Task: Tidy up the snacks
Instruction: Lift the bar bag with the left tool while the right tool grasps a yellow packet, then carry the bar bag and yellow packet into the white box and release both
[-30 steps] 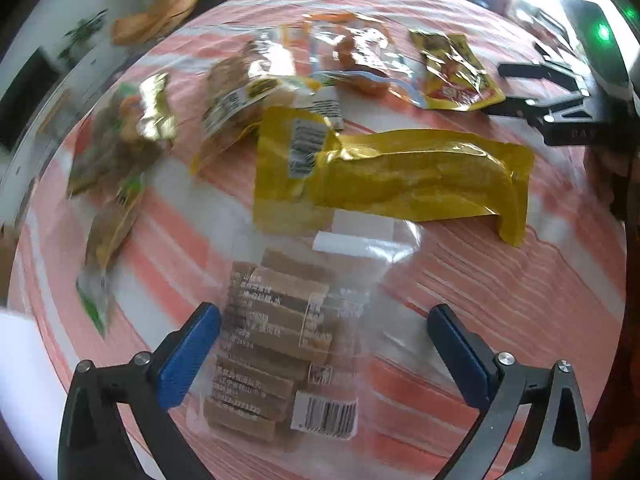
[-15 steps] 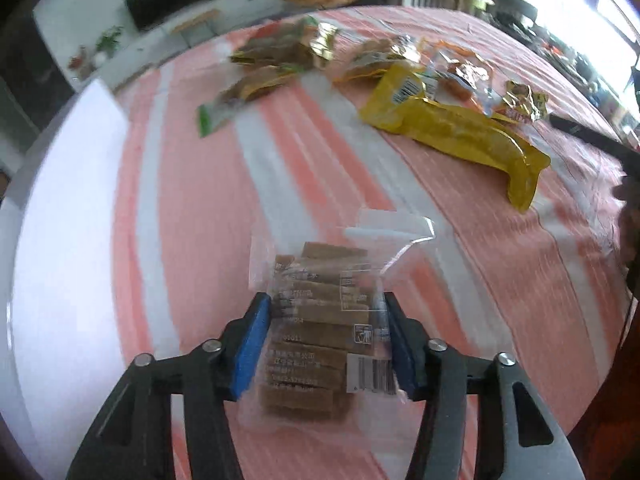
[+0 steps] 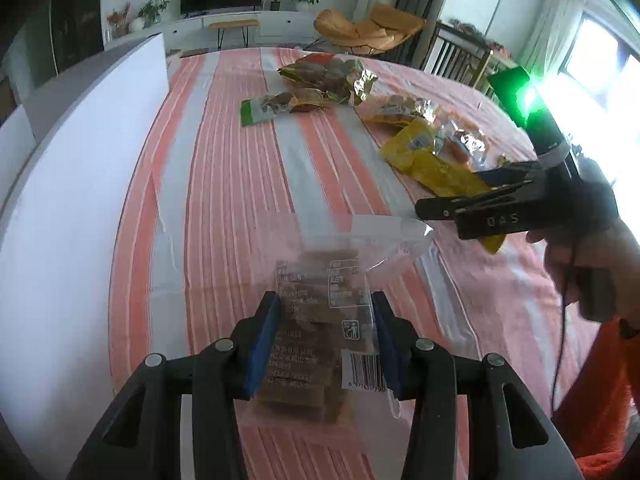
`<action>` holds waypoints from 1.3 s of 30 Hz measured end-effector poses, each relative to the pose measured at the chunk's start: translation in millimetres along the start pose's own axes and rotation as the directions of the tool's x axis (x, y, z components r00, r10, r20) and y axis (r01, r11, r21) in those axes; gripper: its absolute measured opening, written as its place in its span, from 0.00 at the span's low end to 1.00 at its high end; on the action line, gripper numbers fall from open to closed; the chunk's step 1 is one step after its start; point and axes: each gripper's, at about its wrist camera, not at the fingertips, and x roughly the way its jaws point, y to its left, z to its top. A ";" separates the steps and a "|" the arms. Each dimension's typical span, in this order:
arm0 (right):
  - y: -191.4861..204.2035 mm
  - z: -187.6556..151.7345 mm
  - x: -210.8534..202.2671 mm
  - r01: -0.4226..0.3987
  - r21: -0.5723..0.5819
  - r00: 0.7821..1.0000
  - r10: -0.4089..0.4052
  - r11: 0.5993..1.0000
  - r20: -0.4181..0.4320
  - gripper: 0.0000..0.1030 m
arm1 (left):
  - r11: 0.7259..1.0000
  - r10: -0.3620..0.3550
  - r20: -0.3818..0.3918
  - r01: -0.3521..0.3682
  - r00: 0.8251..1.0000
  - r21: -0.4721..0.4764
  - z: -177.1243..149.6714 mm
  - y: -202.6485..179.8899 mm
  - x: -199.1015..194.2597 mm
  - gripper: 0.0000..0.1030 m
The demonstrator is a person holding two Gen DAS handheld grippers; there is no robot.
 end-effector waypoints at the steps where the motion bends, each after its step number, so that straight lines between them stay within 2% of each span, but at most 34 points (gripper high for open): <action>1: 1.9 -0.9 0.3 -0.007 0.006 1.000 0.007 1.000 0.009 0.79 | 1.000 -0.010 0.009 0.010 1.000 -0.005 -1.8 1.9 -3.2 0.44; 2: 1.5 -2.6 -2.6 -0.001 0.019 1.000 0.001 1.000 0.019 0.49 | 1.000 -0.021 0.019 0.021 1.000 -0.012 -2.6 3.6 -5.8 0.44; 3: -0.9 -4.2 -7.4 -0.016 0.042 1.000 0.015 0.999 0.026 0.43 | 0.999 -0.037 0.030 0.037 0.999 -0.027 -3.5 5.9 -9.1 0.43; 5: -7.4 -8.1 -15.0 -0.073 0.103 0.997 0.070 0.992 0.026 0.41 | 0.995 -0.073 0.054 0.076 0.996 -0.063 -4.2 9.7 -16.3 0.43; 9: -14.3 -20.0 -32.2 -0.124 0.169 0.991 0.115 0.978 0.062 0.40 | 0.983 -0.141 0.099 0.151 0.985 -0.108 -3.5 13.9 -32.8 0.41; 12: -24.8 -31.0 -46.6 -0.227 0.238 0.972 0.206 0.944 0.110 0.40 | 0.978 -0.159 0.113 0.172 0.981 -0.117 -3.5 15.6 -38.2 0.40; 18: -31.7 -52.5 -66.7 -0.325 0.307 0.943 0.283 0.895 0.175 0.40 | 0.965 -0.178 0.138 0.200 0.974 -0.171 -9.3 26.9 -45.2 0.40; 22: -42.7 -63.1 -79.5 -0.383 0.344 0.922 0.329 0.857 0.205 0.40 | 0.947 -0.217 0.198 0.255 0.956 -0.196 -12.1 35.6 -68.1 0.39; 24: -41.9 -63.3 -85.9 -0.408 0.348 0.911 0.350 0.844 0.219 0.40 | 0.927 -0.253 0.239 0.306 0.937 -0.219 -11.1 43.7 -82.9 0.20; 26: -31.6 -55.4 -97.3 -0.428 0.327 0.900 0.366 0.843 0.235 0.40 | 0.909 -0.281 0.270 0.345 0.921 -0.232 -8.7 51.7 -95.6 0.17; 27: -26.0 -51.0 -102.3 -0.437 0.312 0.895 0.374 0.844 0.242 0.40 | 0.899 -0.294 0.301 0.370 0.907 -0.235 -7.5 58.3 -105.1 0.12; 28: -18.4 -44.0 -108.5 -0.450 0.291 0.887 0.386 0.844 0.252 0.40 | 0.895 -0.295 0.314 0.376 0.903 -0.239 -6.3 62.4 -109.3 0.11; 32: 17.3 -13.3 -138.8 -0.516 0.209 0.840 0.443 0.830 0.314 0.40 | 0.893 -0.270 0.359 0.372 0.893 -0.252 -7.0 79.7 -127.2 0.11; 35: 34.0 2.6 -156.1 -0.545 0.163 0.811 0.468 0.823 0.351 0.41 | 0.912 -0.258 0.343 0.345 0.903 -0.222 -8.0 76.9 -131.6 0.11; 37: 37.3 5.6 -163.1 -0.551 0.148 0.802 0.472 0.822 0.365 0.41 | 0.929 -0.240 0.294 0.306 0.925 -0.206 -7.6 67.5 -126.1 0.28; 38: 36.7 6.1 -166.2 -0.554 0.146 0.798 0.473 0.820 0.374 0.41 | 0.939 -0.225 0.267 0.282 0.937 -0.197 -7.9 61.9 -121.6 0.62; 39: 35.4 5.1 -167.5 -0.556 0.147 0.796 0.474 0.818 0.377 0.41 | 0.949 -0.200 0.249 0.251 0.948 -0.190 -8.9 54.3 -116.9 0.84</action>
